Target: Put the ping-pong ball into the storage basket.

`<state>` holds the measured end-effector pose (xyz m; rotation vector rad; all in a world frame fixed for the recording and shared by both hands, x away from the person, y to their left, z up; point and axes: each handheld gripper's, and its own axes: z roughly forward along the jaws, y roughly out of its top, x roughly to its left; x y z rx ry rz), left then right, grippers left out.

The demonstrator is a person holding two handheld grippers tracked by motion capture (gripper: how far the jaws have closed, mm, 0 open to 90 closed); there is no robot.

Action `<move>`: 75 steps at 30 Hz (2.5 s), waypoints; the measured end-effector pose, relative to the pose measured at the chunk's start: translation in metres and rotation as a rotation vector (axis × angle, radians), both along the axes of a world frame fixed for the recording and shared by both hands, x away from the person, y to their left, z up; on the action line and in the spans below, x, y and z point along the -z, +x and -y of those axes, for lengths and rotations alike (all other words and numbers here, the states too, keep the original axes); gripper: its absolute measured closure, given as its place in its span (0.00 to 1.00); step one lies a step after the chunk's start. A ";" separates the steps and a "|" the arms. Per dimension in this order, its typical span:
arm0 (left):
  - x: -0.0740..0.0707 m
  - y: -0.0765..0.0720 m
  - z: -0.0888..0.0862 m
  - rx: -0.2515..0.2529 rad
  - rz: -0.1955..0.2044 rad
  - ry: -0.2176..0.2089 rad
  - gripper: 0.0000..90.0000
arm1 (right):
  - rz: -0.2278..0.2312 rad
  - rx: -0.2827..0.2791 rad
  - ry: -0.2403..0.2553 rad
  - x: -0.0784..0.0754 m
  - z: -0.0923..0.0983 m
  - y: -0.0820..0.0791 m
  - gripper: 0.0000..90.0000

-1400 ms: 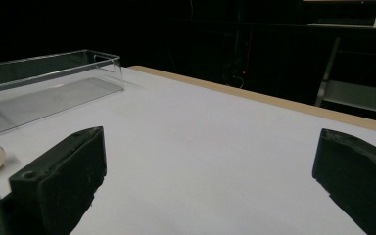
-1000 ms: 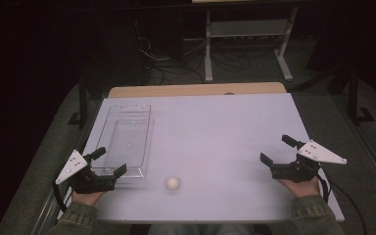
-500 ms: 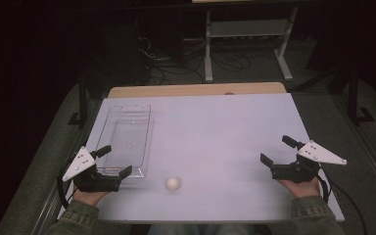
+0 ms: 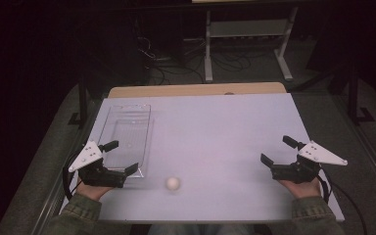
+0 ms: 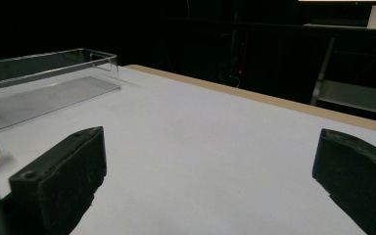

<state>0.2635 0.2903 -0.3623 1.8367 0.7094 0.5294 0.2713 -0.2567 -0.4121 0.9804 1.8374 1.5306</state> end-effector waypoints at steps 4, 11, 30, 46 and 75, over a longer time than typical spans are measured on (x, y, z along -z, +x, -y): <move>-0.003 0.003 0.005 0.026 -0.011 0.012 0.00 | 0.000 0.000 0.000 0.000 0.000 0.000 0.00; -0.004 0.008 0.015 0.068 -0.032 0.049 0.00 | 0.002 -0.001 0.000 0.000 0.000 0.000 0.00; -0.016 0.021 0.038 0.167 -0.107 0.121 0.00 | 0.001 -0.004 -0.003 0.000 0.000 0.000 0.00; -0.018 0.031 0.059 0.257 -0.154 0.225 0.00 | 0.000 -0.011 -0.006 0.000 0.000 -0.001 0.00; -0.017 0.044 0.087 0.367 -0.234 0.343 0.00 | 0.000 -0.018 -0.012 0.000 -0.001 -0.001 0.00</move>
